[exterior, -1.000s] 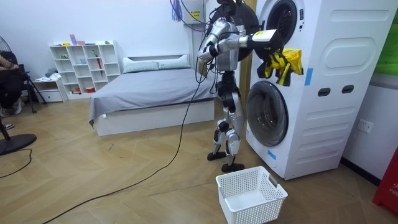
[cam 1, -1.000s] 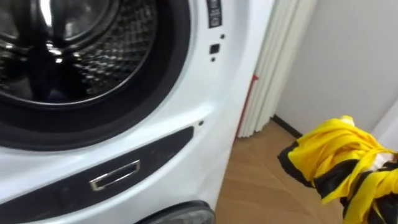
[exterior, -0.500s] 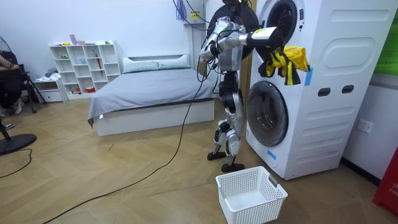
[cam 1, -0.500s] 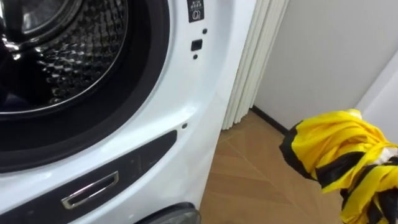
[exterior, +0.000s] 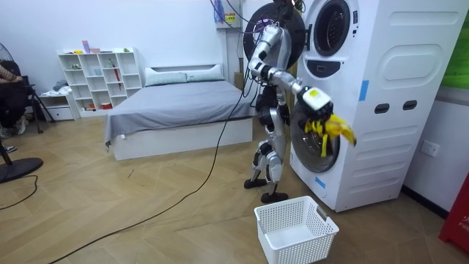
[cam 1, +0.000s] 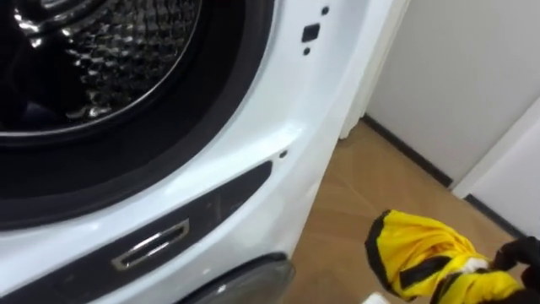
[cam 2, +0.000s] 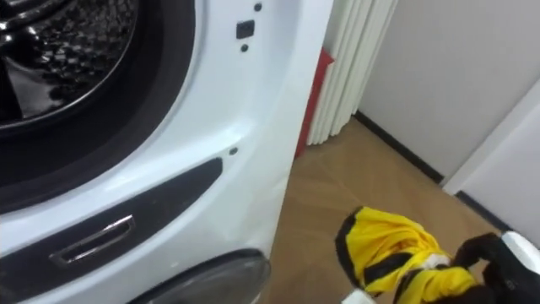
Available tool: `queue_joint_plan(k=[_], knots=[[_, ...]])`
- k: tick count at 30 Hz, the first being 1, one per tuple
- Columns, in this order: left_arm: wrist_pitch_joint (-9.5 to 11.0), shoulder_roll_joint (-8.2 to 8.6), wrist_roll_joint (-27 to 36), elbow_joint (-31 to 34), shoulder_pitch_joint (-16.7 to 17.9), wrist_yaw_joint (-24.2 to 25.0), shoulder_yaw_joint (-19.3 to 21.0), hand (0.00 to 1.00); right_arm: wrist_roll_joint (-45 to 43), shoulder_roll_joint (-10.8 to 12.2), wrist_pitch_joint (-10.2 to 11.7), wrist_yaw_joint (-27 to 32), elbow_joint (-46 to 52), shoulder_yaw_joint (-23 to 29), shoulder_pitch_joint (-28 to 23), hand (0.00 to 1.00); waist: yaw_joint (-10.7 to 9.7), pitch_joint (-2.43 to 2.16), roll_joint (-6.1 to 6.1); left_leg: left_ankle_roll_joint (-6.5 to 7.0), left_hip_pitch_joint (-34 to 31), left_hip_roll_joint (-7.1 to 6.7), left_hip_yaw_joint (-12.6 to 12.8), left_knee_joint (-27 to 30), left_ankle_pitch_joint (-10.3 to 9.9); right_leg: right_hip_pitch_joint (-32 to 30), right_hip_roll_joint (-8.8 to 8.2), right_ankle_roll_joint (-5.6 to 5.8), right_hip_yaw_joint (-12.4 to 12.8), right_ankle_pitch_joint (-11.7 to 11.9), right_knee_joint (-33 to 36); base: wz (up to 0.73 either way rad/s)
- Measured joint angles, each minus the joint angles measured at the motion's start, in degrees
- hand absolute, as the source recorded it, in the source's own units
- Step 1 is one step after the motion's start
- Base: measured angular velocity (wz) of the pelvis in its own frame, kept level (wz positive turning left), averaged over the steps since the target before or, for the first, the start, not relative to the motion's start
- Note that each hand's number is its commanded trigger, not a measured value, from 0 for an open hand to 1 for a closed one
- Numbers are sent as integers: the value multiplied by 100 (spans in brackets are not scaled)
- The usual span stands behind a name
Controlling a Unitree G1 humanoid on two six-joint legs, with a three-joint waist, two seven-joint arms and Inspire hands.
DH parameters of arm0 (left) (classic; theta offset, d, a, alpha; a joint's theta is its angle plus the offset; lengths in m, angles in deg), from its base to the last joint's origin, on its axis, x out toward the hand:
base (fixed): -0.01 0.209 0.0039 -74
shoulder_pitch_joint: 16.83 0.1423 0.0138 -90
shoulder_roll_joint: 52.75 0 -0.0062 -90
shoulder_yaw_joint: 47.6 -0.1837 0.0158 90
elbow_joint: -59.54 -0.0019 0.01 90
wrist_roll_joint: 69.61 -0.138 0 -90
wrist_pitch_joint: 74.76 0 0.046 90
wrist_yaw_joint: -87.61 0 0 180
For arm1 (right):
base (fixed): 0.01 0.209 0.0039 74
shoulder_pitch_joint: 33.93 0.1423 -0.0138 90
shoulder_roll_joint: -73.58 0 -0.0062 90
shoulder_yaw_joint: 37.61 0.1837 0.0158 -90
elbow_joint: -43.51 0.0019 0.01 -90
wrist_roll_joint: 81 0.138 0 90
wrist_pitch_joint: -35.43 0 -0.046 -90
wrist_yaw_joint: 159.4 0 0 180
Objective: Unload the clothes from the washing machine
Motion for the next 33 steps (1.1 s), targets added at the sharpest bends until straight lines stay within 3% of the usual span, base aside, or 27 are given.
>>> queue_joint_plan(k=[5,11,14,16,21,27,33], knots=[[2,-10,263,90,-115,-18,-218,0,-145,2,122,598,-1162,-364,576,100,2,-1,203,68,-492,-81,-116,178,9,-482,-66,60,2,-42,263,8],[11,-6,752,321,-261,-98,-675,0,157,22,365,1237,-2244,-938,1020,100,15,-1,335,164,-1035,-87,-149,408,-36,-1014,-86,98,-20,-64,485,1],[-7,1,872,527,-296,-161,-778,0,270,26,384,1576,-2550,-1112,1104,100,41,19,459,172,-1268,-81,-138,471,-41,-1255,-99,100,-51,-33,573,1],[-5,0,909,597,-310,-200,-783,0,270,26,464,1793,-2772,-1115,1119,100,39,9,547,177,-1405,-104,-167,485,-37,-1392,-121,100,-83,-33,603,7],[-14,-2,946,737,-332,-302,-794,0,255,28,493,2259,-3244,-1107,1232,100,83,5,562,229,-1747,-265,-364,546,46,-1808,-184,110,-87,-115,871,8],[-57,0,949,795,-366,-427,-1113,0,364,28,547,2692,-3695,-1093,1386,100,73,14,583,284,-1954,-335,-466,589,84,-2014,-257,152,-99,-153,877,9],[-88,-4,1185,972,-502,-399,-1162,0,738,36,549,2951,-3888,-1092,1407,100,91,37,668,342,-2155,-378,-463,587,116,-2211,-346,196,-179,-142,888,6]])
